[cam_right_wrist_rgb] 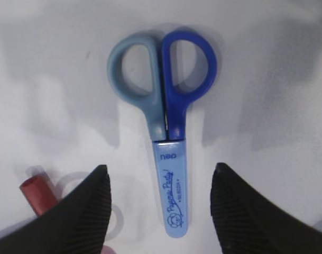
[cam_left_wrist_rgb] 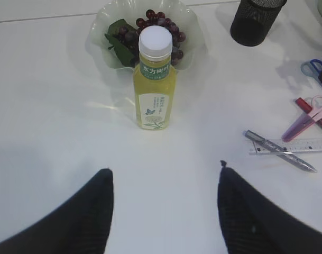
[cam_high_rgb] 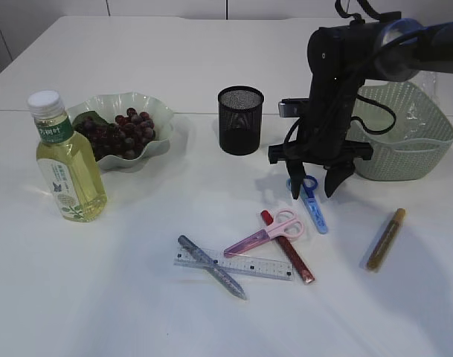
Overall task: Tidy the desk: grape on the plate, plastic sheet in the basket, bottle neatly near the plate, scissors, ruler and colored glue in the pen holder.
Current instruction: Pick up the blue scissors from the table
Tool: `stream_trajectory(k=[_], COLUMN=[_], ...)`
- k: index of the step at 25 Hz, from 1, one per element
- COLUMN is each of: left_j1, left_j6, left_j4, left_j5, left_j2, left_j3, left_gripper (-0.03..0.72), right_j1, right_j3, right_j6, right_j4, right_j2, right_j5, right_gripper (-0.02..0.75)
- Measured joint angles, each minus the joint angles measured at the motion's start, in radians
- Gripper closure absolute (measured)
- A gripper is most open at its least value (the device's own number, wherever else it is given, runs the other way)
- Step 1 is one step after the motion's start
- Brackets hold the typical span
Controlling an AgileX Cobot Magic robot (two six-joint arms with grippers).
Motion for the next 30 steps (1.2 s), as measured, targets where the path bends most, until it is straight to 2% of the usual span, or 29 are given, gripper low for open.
stream_trajectory(k=[30], left_j1=[0.0], left_j6=[0.0], left_j4=[0.002], left_j5=[0.0], left_j2=[0.0], left_j3=[0.0], left_gripper=[0.244], right_j1=[0.0], right_j3=[0.004], right_j6=[-0.004], right_j4=[0.01], right_j2=[0.05], right_j5=[0.0], right_gripper=[0.284])
